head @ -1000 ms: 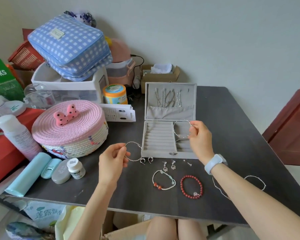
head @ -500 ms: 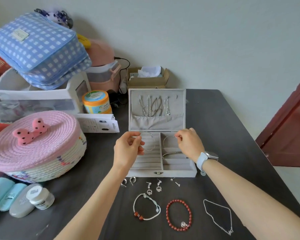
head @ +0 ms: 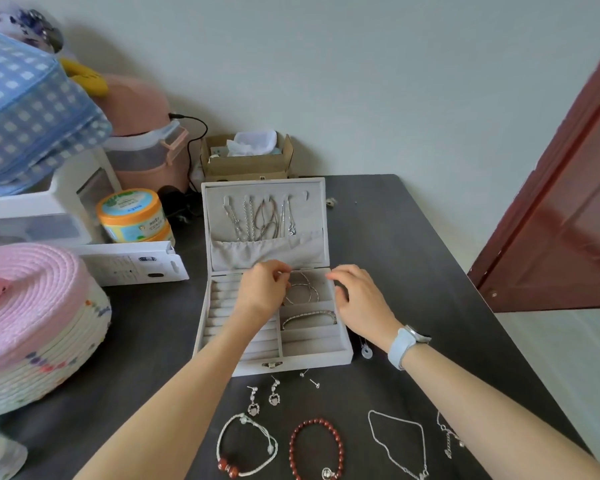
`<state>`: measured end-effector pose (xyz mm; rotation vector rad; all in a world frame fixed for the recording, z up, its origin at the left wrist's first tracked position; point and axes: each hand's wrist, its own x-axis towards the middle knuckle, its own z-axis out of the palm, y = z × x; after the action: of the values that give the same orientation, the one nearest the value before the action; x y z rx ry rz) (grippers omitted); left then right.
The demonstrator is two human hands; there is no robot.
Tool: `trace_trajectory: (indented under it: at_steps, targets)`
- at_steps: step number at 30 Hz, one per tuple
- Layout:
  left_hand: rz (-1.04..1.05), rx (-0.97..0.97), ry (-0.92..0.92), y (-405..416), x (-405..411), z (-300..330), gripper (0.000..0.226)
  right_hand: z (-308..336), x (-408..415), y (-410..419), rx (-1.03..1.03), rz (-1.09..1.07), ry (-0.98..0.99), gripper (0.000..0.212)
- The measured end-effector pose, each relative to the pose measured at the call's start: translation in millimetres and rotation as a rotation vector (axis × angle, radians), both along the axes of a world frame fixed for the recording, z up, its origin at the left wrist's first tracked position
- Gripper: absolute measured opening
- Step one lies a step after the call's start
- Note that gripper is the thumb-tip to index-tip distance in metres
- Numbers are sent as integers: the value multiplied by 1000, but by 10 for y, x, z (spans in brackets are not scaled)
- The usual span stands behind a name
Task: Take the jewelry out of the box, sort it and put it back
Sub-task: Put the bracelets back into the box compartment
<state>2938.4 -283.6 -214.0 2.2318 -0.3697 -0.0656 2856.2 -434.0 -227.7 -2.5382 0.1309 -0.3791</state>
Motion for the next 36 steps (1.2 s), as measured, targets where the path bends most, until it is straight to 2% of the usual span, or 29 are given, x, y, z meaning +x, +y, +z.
trace_trajectory:
  at_steps: [4,6,9,11,13,18,21,24,29,36]
  targets:
    - [-154,434,-182,-4,-69,-77,28,-17,-48,7,-69,48,81,39]
    - [-190,545,-229,7,-117,-124,31,-12,-67,9,-117,75,140,42]
    - [-231,611,-235,19,-132,-116,36,23,-90,9,-172,103,220,47]
    - [-259,570,-229,53,-143,-69,37,54,-118,14,-204,99,242,48]
    - [-236,436,-246,144,-184,-12,36,93,-173,33,-215,84,212,48]
    - [-56,145,-501,605,-520,55,23,144,-433,198,-55,3,-68,38]
    - [43,46,-498,884,-897,8,19,64,-665,376,15,-17,-211,30]
    - [36,71,-443,1106,-1215,-148,20,-37,-912,549,7,23,-241,28]
    - [86,103,-281,1292,-1553,-338,17,-212,-1212,730,-57,97,-176,31]
    - [125,271,-145,1196,-1583,-326,19,-182,-1264,924,-149,152,35,45]
